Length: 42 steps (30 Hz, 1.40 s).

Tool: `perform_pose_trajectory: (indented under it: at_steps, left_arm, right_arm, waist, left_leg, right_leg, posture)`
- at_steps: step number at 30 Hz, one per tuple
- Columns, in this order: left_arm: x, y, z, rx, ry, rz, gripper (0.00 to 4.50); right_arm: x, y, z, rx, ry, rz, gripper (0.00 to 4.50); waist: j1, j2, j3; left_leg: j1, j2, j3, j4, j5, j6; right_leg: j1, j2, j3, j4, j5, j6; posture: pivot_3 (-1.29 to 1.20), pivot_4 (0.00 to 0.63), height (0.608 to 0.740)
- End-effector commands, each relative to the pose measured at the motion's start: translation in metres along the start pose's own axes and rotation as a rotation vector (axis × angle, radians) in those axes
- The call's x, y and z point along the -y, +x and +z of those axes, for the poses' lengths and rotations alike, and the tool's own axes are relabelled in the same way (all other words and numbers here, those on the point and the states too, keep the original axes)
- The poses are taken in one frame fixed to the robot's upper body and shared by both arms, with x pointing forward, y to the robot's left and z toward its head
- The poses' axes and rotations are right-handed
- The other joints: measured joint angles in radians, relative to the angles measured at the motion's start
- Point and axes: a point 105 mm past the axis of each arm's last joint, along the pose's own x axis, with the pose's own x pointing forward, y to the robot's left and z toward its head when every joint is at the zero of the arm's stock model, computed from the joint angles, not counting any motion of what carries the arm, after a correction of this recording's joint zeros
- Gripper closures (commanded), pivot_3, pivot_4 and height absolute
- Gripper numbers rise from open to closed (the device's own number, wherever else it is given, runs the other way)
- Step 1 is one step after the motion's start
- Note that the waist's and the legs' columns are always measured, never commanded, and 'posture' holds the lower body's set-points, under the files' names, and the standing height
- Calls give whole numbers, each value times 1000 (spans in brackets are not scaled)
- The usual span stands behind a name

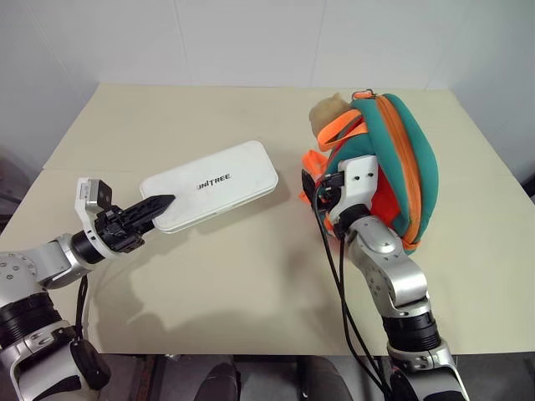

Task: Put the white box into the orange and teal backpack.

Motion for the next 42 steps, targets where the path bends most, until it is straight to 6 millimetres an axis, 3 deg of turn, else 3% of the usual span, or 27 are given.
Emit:
perform_pose_trajectory:
  at_steps: [1,9,11,19,28,31,36,42]
  left_arm:
    - [13,-2,2,6,49,-38,3177]
    - [14,-4,2,10,53,-38,3177]
    - [15,-7,9,31,79,-21,3177]
    - [19,-21,35,87,154,40,3177]
    - [19,-24,50,113,199,56,3177]
    - [19,-24,52,109,202,55,3177]
    - [19,-19,52,88,205,43,3177]
    - [23,-17,54,61,225,34,3177]
  right_arm:
    - [6,4,21,83,11,-59,875]
    - [5,6,26,105,30,-75,3593]
    - [1,4,28,111,32,-48,4008]
    - [-21,-11,35,89,54,210,4012]
    - [-66,-59,51,43,17,655,4012]
    - [-68,-70,54,28,-10,741,4012]
    - [-74,-106,66,-13,-71,1039,4012]
    - [-70,-128,72,-65,-136,1247,4012]
  waist:
    - [-3,0,0]
    - [-3,0,0]
    - [-3,0,0]
    - [-3,1,0]
    - [-3,1,1]
    - [-3,1,1]
    - [0,1,1]
    - [-2,1,1]
  left_leg:
    - [0,0,0,0,0,0]
    - [0,0,0,-1,0,-1]
    - [0,0,0,-1,0,-1]
    - [0,2,0,-3,0,-1]
    - [0,2,1,-6,-1,-1]
    - [0,3,1,-7,-1,-1]
    - [-1,3,2,-6,-2,1]
    - [-1,3,3,-6,-2,2]
  right_leg:
    - [0,0,0,0,0,0]
    - [-1,1,0,0,0,0]
    - [-1,1,0,0,0,0]
    - [-1,2,0,-1,0,-1]
    - [-2,2,0,-3,-1,-2]
    - [-2,2,0,-4,-1,-2]
    - [-2,2,0,-5,-1,-2]
    - [-2,2,0,-6,-1,-2]
  posture:
    - [0,150,740]
    - [0,150,740]
    - [0,150,740]
    - [0,150,740]
    - [0,150,740]
    - [0,150,740]
    - [0,150,740]
    - [0,150,740]
